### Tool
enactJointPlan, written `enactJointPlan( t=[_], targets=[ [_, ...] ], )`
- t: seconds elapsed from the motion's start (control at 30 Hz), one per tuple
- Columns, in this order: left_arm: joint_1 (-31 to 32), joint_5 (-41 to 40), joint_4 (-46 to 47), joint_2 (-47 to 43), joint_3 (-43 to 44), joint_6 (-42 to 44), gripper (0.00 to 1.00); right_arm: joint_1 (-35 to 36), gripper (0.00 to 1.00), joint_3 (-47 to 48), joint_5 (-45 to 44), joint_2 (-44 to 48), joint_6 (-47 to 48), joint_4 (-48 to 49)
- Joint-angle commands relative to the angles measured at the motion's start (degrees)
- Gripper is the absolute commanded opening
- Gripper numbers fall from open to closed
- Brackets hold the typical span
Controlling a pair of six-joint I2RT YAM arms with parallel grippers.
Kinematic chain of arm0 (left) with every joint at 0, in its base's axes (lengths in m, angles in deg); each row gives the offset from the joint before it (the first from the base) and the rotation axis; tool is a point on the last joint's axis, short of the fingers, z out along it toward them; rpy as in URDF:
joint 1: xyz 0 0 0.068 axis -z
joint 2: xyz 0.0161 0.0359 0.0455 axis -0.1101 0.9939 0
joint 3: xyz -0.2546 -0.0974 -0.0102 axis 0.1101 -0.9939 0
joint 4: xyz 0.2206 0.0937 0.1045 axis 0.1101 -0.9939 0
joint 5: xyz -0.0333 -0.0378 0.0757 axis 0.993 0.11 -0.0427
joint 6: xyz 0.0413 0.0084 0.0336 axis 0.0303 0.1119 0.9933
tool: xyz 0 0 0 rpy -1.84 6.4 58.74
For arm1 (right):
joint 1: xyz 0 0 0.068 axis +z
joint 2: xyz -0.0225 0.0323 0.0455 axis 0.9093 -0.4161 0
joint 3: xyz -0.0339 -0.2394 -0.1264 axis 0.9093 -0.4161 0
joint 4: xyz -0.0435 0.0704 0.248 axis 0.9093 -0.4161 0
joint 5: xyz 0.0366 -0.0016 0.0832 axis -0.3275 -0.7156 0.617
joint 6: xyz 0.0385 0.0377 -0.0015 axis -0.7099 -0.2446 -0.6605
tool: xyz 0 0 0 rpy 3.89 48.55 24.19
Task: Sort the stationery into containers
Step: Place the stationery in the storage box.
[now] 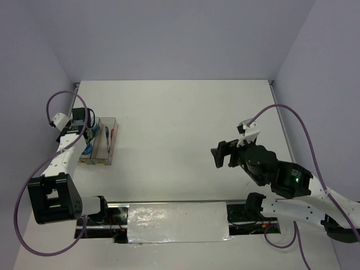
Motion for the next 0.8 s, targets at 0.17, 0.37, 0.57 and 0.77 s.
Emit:
enactJointPlan(
  t=[0.17, 0.37, 0.57, 0.77],
  targets=[
    [-2.26, -0.06, 4.28, 2.68, 1.89, -1.1, 0.0, -0.07, 1.0, 0.22, 1.46, -2.71, 1.0, 2.73],
    [-3.49, 1.26, 5.51, 2.16, 1.19, -0.93, 0.0, -0.07, 1.0, 0.83, 2.52, -4.2, 0.91, 2.29],
    [-3.58, 1.96, 6.56, 2.6, -0.3, -0.75, 0.05, -0.07, 1.0, 0.66, 3.39, -4.64, 0.82, 3.16],
    [-3.58, 4.07, 9.38, 4.35, -2.41, 0.48, 0.32, -0.07, 1.0, 0.75, 3.57, -4.91, 0.82, 3.34]
  ],
)
